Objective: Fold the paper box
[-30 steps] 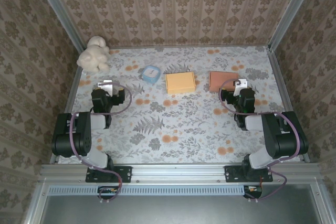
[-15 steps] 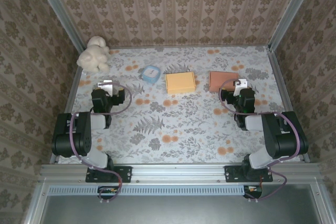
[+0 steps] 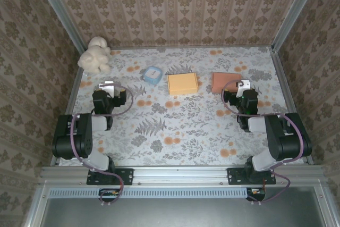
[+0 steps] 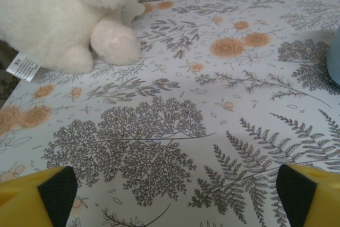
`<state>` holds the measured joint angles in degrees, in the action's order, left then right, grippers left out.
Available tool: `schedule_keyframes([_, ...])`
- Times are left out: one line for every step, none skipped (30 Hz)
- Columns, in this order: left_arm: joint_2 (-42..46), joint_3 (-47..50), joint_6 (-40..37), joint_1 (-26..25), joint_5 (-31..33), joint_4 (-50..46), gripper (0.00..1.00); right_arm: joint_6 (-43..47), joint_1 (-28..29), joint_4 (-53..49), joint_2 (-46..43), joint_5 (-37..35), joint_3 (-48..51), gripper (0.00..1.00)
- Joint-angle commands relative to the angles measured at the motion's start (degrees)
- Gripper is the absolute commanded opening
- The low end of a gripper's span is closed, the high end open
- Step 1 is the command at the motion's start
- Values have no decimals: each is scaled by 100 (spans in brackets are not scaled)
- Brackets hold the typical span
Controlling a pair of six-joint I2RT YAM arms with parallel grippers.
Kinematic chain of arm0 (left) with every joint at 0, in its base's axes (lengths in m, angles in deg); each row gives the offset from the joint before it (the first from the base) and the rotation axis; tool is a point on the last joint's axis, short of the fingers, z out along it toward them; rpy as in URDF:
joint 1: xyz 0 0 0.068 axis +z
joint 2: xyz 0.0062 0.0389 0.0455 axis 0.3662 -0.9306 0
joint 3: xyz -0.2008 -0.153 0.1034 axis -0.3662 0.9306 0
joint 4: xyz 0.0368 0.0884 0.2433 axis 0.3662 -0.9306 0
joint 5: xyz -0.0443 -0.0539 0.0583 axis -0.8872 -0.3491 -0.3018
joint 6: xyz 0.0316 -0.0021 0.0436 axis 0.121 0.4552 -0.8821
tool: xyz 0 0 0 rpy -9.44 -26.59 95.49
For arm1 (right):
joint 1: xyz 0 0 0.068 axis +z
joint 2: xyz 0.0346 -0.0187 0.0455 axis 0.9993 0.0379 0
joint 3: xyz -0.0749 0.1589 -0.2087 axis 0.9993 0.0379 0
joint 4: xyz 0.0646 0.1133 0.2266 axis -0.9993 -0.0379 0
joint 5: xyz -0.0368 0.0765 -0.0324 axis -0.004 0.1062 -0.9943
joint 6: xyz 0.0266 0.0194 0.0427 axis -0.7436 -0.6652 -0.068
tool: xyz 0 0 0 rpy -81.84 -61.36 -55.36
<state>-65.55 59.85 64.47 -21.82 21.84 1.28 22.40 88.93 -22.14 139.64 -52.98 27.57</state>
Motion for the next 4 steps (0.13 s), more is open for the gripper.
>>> schedule_keyframes([51, 15, 57, -45, -18, -23, 100, -56, -16, -43, 23, -90, -83, 100])
schedule_keyframes([52, 23, 89, -24, -56, -12, 100, -54, -21, -43, 23, -90, -88, 100])
schedule_keyframes([57, 51, 76, -8, -66, 20, 100, -55, -20, -43, 23, -90, -84, 100])
schedule_keyframes([80, 67, 70, -11, -61, 27, 100, -56, -16, -44, 23, -90, -90, 100])
